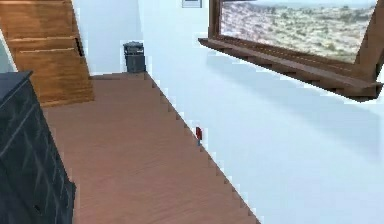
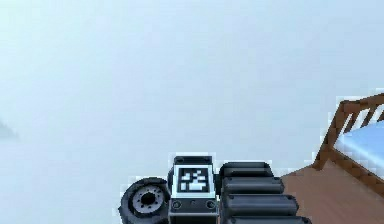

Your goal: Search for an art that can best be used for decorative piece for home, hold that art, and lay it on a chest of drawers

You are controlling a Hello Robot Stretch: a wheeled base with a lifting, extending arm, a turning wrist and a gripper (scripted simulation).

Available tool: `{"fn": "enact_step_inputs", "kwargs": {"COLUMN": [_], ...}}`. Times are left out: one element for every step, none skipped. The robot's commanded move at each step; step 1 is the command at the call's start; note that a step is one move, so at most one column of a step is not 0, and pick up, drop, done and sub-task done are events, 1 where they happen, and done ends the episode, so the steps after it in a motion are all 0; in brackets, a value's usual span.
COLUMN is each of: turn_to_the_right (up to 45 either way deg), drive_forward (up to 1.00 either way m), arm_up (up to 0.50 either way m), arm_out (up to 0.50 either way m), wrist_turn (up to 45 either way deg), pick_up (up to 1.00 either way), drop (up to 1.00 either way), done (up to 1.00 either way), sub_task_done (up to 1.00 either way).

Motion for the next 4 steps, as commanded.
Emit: {"fn": "enact_step_inputs", "kwargs": {"turn_to_the_right": [3.0, 45.0, 45.0, 45.0], "drive_forward": [0.00, 0.00, 0.00, 0.00], "arm_up": [0.00, 0.00, 0.00, 0.00], "arm_out": [0.00, 0.00, 0.00, 0.00], "wrist_turn": [0.0, 0.0, 0.0, 0.0], "pick_up": [0.00, 0.00, 0.00, 0.00], "drop": [0.00, 0.00, 0.00, 0.00], "done": [0.00, 0.00, 0.00, 0.00], "sub_task_done": [0.00, 0.00, 0.00, 0.00]}}
